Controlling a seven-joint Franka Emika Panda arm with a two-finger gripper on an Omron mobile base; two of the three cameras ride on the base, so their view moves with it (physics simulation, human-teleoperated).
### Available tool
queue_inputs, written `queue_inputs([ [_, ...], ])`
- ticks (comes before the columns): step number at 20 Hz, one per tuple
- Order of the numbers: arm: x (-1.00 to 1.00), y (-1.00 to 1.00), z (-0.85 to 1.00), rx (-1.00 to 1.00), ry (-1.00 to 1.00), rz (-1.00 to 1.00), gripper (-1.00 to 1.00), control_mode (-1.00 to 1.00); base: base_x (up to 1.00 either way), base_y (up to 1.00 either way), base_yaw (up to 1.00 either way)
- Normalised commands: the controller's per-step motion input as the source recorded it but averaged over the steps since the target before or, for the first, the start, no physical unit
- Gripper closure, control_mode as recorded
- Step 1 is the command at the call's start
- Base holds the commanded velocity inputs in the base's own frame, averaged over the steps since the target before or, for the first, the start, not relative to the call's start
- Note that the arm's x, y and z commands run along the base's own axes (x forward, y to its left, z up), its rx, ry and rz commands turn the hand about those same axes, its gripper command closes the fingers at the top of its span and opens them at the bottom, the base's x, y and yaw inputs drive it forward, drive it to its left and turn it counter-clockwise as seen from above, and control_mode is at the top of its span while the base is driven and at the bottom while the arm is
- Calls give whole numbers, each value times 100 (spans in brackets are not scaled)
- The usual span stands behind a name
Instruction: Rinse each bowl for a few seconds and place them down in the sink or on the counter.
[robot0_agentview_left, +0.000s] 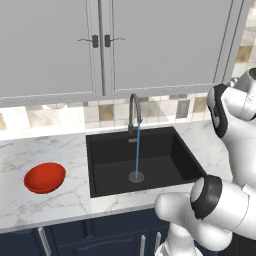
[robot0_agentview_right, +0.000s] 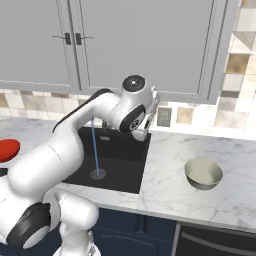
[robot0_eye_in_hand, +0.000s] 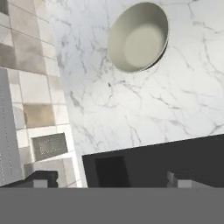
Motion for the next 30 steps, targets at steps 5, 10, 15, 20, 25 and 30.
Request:
queue_inputs([
  [5,-3,-34,0,3,15,-25,-100,-100,0,0,0],
  [10,-2,-25,-4,1,18,-35,-100,-100,0,0,0],
  [15,-1,-17,-11,0,15,-40,-100,-100,0,0,0],
  [20,-3,-24,-9,2,10,-33,-100,-100,0,0,0],
  [25,-7,-32,-8,10,2,-13,-100,-100,0,0,0],
  [30,-16,-26,-12,9,0,-6,-100,-100,0,0,0],
])
